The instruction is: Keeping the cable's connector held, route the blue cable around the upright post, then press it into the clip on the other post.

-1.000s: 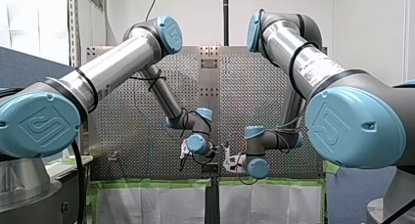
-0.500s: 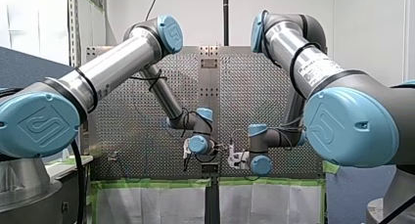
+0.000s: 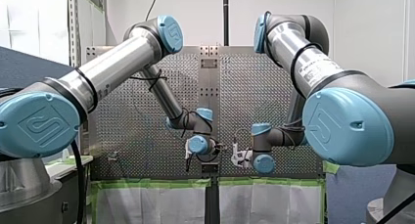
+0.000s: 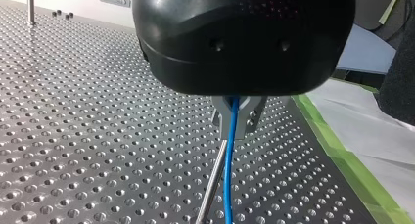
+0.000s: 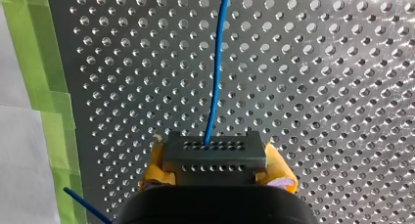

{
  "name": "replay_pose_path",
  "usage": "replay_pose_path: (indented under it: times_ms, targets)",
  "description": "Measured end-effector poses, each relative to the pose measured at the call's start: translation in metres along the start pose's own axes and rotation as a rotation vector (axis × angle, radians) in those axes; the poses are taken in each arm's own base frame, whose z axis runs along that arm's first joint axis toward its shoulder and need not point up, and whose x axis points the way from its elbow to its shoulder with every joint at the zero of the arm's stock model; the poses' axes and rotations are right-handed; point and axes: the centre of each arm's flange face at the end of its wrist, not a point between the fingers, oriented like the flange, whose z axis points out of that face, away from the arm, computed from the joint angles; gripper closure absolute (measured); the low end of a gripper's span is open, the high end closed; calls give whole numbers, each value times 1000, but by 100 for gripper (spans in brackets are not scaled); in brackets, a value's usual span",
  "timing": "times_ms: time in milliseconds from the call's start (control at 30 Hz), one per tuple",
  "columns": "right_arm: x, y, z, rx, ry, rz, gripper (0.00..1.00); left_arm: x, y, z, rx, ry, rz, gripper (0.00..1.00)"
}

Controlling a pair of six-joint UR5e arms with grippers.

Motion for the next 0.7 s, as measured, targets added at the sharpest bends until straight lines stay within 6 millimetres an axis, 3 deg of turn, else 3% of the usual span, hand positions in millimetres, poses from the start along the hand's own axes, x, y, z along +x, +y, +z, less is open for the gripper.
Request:
replay_pose_path:
  times_ms: [533, 700]
  targets:
    - [3, 6, 7, -1, 10, 2, 100, 0, 8, 7, 42, -1, -60, 100]
    - [4, 6, 8, -2, 14, 3, 100, 19, 13, 6, 38, 41, -52, 100]
